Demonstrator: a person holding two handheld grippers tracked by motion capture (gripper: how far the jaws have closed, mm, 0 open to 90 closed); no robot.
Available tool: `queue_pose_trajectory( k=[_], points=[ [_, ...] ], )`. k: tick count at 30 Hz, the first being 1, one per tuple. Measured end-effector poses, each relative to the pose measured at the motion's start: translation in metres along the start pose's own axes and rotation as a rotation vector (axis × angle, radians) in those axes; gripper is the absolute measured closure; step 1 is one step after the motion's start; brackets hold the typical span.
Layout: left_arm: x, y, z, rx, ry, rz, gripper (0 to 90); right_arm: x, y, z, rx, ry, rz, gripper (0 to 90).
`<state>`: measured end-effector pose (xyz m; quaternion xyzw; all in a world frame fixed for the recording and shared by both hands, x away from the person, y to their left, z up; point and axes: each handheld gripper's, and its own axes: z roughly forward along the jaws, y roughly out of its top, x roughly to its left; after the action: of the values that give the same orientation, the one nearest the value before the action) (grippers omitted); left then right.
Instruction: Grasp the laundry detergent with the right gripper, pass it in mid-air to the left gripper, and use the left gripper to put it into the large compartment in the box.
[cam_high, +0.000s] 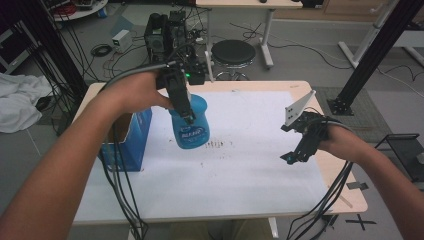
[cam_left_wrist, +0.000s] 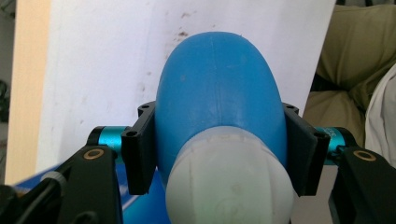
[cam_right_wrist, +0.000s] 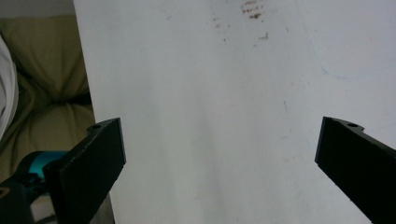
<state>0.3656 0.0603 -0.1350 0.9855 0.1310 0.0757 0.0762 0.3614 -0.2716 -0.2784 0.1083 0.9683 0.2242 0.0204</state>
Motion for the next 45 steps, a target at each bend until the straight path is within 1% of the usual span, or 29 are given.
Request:
queue_pose_trajectory(
  k=[2, 3, 4, 5, 9, 11, 13, 16, 19, 20, 21, 22, 23, 24, 25, 26, 27, 28, 29, 30, 31, 32, 33, 34, 35, 36, 38, 39, 45],
  points=[
    [0.004, -0.007, -0.008, 0.0, 0.004, -0.037, 37.5, 0.0, -0.003, -0.003, 0.012, 0.009, -0.008, 0.9],
    [0.007, -0.011, -0.012, -0.001, 0.009, -0.061, 37.5, -0.001, -0.004, -0.004, 0.018, 0.001, -0.017, 0.9],
    [0.009, -0.016, -0.016, 0.0, 0.01, -0.078, 37.5, -0.001, -0.005, -0.006, 0.024, -0.001, 0.007, 1.0],
    [0.01, -0.02, -0.02, -0.012, 0.018, -0.101, 37.5, -0.002, -0.007, -0.007, 0.029, -0.016, -0.007, 1.0],
    [0.019, -0.041, -0.037, -0.046, 0.034, -0.168, 37.5, -0.004, -0.01, -0.012, 0.03, -0.03, -0.009, 1.0],
    [0.022, -0.051, -0.043, -0.055, 0.041, -0.187, 37.5, -0.003, -0.01, -0.012, 0.047, -0.055, -0.014, 1.0],
    [0.026, -0.061, -0.048, -0.06, 0.041, -0.208, 37.6, -0.002, -0.01, -0.012, 0.057, -0.064, -0.029, 1.1],
    [0.033, -0.076, -0.055, -0.064, 0.044, -0.232, 37.6, -0.001, -0.009, -0.012, 0.067, -0.044, -0.036, 1.1],
    [0.039, -0.092, -0.062, -0.077, 0.056, -0.282, 37.6, -0.001, -0.008, -0.012, 0.069, -0.043, -0.045, 1.1],
    [0.041, -0.097, -0.064, -0.076, 0.058, -0.284, 37.6, -0.003, -0.007, -0.013, 0.059, -0.054, -0.066, 1.1],
    [0.042, -0.102, -0.066, -0.088, 0.066, -0.297, 37.6, -0.003, -0.007, -0.013, 0.059, -0.051, -0.067, 1.1],
    [0.044, -0.107, -0.069, -0.09, 0.07, -0.311, 37.6, -0.001, -0.007, -0.014, 0.066, -0.04, -0.045, 1.1],
    [0.046, -0.112, -0.07, -0.1, 0.076, -0.323, 37.6, -0.003, -0.007, -0.014, 0.061, -0.044, -0.062, 1.1],
    [0.047, -0.116, -0.072, -0.095, 0.082, -0.332, 37.6, -0.004, -0.006, -0.015, 0.054, -0.049, -0.061, 1.1],
    [0.049, -0.121, -0.073, -0.096, 0.089, -0.346, 37.6, -0.003, -0.006, -0.016, 0.066, -0.032, -0.043, 1.1],
    [0.051, -0.125, -0.074, -0.093, 0.096, -0.349, 37.6, -0.005, -0.006, -0.015, 0.053, -0.05, -0.06, 1.1],
    [0.051, -0.129, -0.075, -0.092, 0.103, -0.367, 37.6, -0.004, -0.006, -0.016, 0.066, -0.034, -0.038, 1.1],
    [0.053, -0.133, -0.075, -0.087, 0.11, -0.366, 37.6, -0.004, -0.006, -0.015, 0.066, -0.03, -0.037, 1.1],
    [0.055, -0.136, -0.074, -0.087, 0.116, -0.378, 37.6, -0.006, -0.005, -0.015, 0.052, -0.051, -0.059, 1.1],
    [0.056, -0.14, -0.074, -0.083, 0.12, -0.385, 37.6, -0.005, -0.005, -0.015, 0.065, -0.037, -0.038, 1.1],
    [0.057, -0.143, -0.073, -0.084, 0.123, -0.395, 37.6, -0.006, -0.004, -0.014, 0.048, -0.05, -0.054, 1.1],
    [0.059, -0.146, -0.072, -0.081, 0.126, -0.396, 37.6, -0.005, -0.004, -0.015, 0.062, -0.037, -0.04, 1.1],
    [0.059, -0.149, -0.069, -0.088, 0.129, -0.414, 37.6, -0.006, -0.003, -0.014, 0.049, -0.04, -0.052, 1.1],
    [0.061, -0.151, -0.069, -0.071, 0.127, -0.403, 37.6, -0.005, -0.003, -0.014, 0.057, -0.046, -0.047, 1.1],
    [0.06, -0.153, -0.064, -0.099, 0.134, -0.437, 37.6, -0.004, -0.003, -0.014, 0.064, -0.034, -0.044, 1.1],
    [0.062, -0.156, -0.062, -0.084, 0.13, -0.423, 37.6, -0.005, -0.002, -0.013, 0.055, -0.045, -0.059, 1.1],
    [0.065, -0.161, -0.058, -0.073, 0.126, -0.421, 37.6, -0.005, -0.002, -0.013, 0.052, -0.053, -0.064, 1.1],
    [0.063, -0.162, -0.053, -0.104, 0.132, -0.463, 37.6, -0.005, -0.002, -0.013, 0.053, -0.054, -0.06, 1.1],
    [0.069, -0.173, -0.031, -0.095, 0.134, -0.456, 37.6, -0.004, -0.001, -0.013, 0.054, -0.06, -0.059, 1.1]
  ],
)
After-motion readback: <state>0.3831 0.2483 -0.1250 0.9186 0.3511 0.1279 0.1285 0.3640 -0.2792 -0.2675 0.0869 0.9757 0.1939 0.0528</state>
